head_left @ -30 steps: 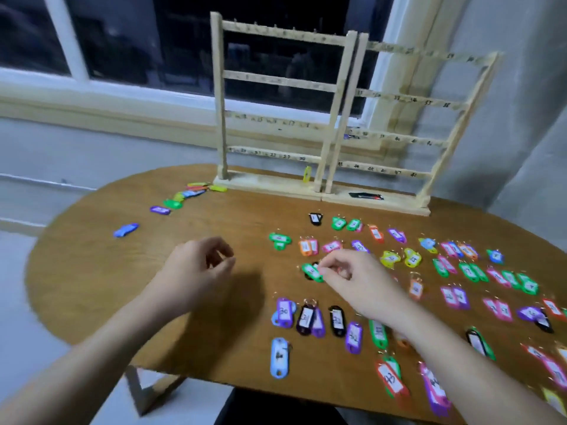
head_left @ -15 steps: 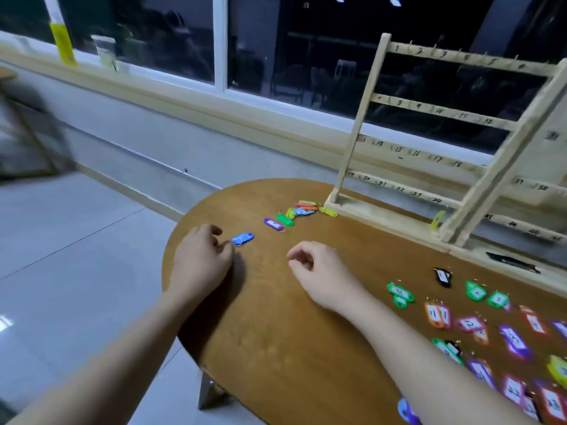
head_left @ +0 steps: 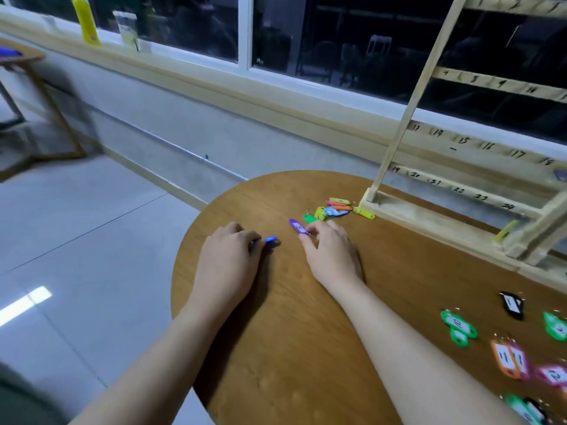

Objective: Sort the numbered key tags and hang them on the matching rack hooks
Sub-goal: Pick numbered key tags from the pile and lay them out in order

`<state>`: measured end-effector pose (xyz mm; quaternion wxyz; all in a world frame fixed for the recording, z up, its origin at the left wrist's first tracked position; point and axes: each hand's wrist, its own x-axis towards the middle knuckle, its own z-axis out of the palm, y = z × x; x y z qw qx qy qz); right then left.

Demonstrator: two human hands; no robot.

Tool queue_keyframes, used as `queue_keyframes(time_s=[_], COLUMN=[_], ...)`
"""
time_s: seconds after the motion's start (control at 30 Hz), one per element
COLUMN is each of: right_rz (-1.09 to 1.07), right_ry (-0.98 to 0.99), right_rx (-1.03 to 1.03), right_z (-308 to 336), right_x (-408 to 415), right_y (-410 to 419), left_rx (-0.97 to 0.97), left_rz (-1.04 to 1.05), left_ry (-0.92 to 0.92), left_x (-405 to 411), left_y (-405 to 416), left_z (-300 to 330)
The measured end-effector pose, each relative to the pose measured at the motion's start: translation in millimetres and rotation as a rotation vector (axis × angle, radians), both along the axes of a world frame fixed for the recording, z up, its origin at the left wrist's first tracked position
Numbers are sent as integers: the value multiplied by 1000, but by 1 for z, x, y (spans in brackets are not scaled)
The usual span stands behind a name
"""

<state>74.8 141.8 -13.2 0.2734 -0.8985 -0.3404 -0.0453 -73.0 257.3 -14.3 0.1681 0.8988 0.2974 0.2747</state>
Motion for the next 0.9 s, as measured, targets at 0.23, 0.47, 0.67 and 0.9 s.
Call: queue_keyframes(time_s=[0.23, 0.47, 0.67, 0.9], right_rz=[-6, -38, -51, -41], right_ry=[43, 148, 187, 227], right_rx=[121, 294, 423, 410], right_z=[-1, 0, -1, -2], right_x=[1, -2, 3, 7], right_y=[-5, -12, -13, -14], left_rx=[-168, -284, -254, -281], left_rz=[18, -46, -55, -52], left_ry=[-51, -82, -27, -41], left_x=[-2, -6, -6, -4], left_y=[0, 3, 2, 5], left_z=[2, 2, 3, 0])
